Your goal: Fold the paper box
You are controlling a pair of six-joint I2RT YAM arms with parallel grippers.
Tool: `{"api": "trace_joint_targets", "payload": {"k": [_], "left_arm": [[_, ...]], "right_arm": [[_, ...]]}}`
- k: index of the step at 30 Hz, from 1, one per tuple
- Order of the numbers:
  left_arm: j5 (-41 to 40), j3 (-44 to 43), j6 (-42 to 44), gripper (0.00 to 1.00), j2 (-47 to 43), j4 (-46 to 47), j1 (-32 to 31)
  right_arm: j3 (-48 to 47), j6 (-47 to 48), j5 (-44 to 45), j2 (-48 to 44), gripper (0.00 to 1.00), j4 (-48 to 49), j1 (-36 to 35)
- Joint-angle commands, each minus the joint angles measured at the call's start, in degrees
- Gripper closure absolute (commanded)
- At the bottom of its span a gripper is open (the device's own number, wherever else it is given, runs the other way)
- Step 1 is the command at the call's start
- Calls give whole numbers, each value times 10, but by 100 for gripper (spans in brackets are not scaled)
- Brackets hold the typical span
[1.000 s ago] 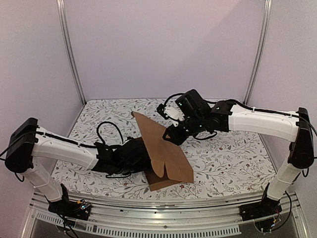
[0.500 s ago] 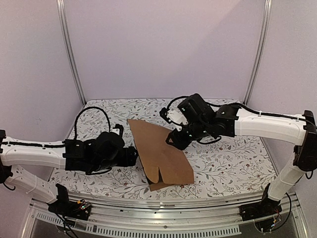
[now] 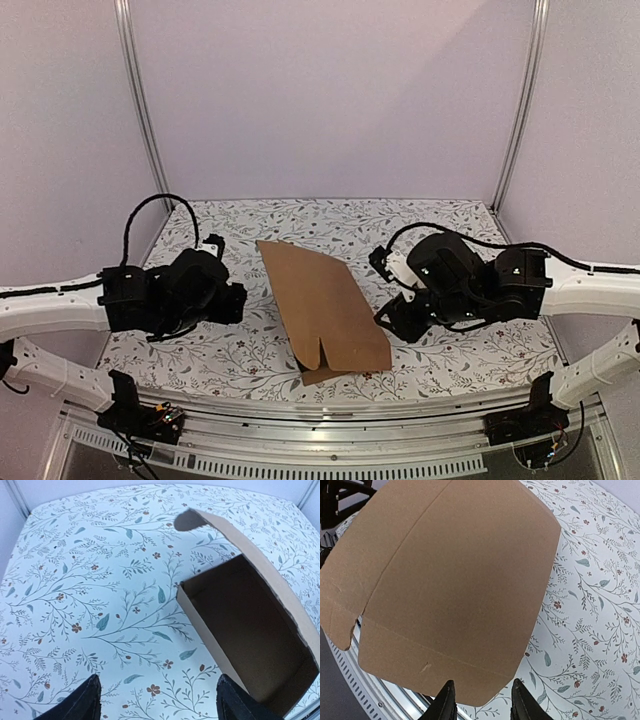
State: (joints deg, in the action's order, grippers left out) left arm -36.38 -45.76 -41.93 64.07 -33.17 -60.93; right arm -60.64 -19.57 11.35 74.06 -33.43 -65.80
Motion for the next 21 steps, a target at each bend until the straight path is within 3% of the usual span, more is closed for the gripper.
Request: {"api": "trace_joint_targets", "payload": {"k": [1, 7, 14, 21], "left_arm": [[42, 48, 31, 23, -54, 32, 77], [219, 124, 43, 26, -52, 199, 222], [406, 119, 28, 36, 118, 434, 327], [506, 62, -28, 65, 294, 575, 390]], "right_arm": [[73, -101, 30, -26, 65, -3, -33], [190, -244, 63, -61, 68, 56, -71], [255, -318, 49, -66, 72, 116, -83], [293, -354, 42, -64, 81, 167, -85]]}}
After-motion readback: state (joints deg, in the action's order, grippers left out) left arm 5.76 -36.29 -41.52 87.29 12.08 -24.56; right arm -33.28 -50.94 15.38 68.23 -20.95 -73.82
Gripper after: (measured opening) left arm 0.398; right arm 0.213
